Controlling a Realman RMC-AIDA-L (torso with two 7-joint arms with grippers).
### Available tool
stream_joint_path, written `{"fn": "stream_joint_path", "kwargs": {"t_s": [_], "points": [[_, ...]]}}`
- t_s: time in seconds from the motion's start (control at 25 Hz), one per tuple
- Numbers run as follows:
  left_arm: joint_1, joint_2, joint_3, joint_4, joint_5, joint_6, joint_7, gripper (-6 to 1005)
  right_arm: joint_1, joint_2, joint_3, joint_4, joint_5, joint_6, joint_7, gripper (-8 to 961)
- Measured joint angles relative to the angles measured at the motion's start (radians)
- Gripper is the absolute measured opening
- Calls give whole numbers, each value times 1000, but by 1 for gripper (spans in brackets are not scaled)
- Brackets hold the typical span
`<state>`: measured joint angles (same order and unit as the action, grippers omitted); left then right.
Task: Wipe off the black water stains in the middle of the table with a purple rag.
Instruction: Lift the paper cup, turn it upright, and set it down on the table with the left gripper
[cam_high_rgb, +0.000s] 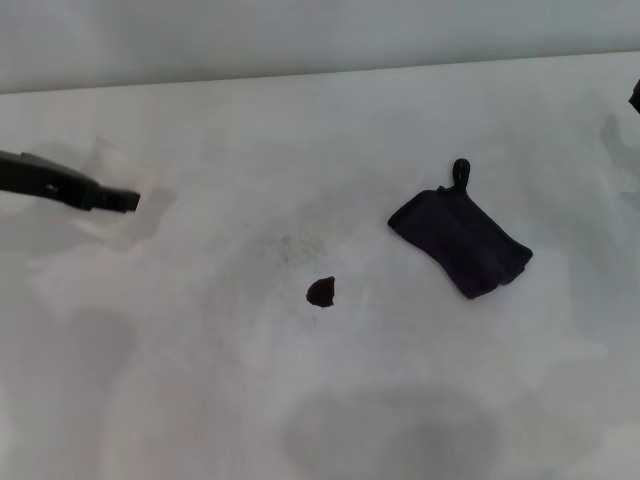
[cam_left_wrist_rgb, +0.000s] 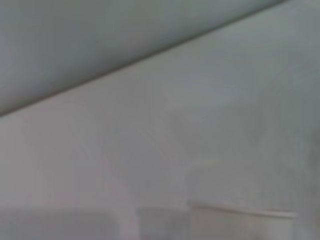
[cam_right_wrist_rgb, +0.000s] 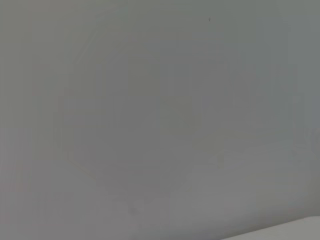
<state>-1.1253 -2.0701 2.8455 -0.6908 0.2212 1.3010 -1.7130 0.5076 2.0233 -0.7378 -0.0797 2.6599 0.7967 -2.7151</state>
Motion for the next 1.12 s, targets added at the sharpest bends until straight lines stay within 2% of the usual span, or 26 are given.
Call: {"fn": "stream_joint_path", "kwargs": {"t_s": [0.16,0.48,0.72,0.8,0.84,0.88,0.92,0.96,1.12], "points": [[42,-1,0,19,-151,-10,52,669,0,0,0,0,0,1,0,871],[218,-3,0,168,-582,-54,342,672,-1,0,-1,0,-1,1,0,871],[386,-5,-2,413,-931,-158,713,683,-3,-1,-7,0,-3,4,0,871],[402,-6,-2,449,-973,-172,776,688,-3,-1,-9,-1,-5,4,0,871],[459,-9,-2,579,-1137,-212,990,691,-2,-2,-10,-1,-5,4,0,871],[483,-10,-3,650,-1230,-235,1103,704,-1,-1,-11,-2,-7,5,0,871],[497,-11,-3,695,-1288,-253,1179,717,-1,-1,-11,-2,-7,5,0,871],[497,-11,-3,695,-1288,-253,1179,731,0,-1,-12,-1,-8,5,0,871],[522,-17,-3,813,-1386,-317,1389,757,2,1,-15,13,-9,12,0,870]]}}
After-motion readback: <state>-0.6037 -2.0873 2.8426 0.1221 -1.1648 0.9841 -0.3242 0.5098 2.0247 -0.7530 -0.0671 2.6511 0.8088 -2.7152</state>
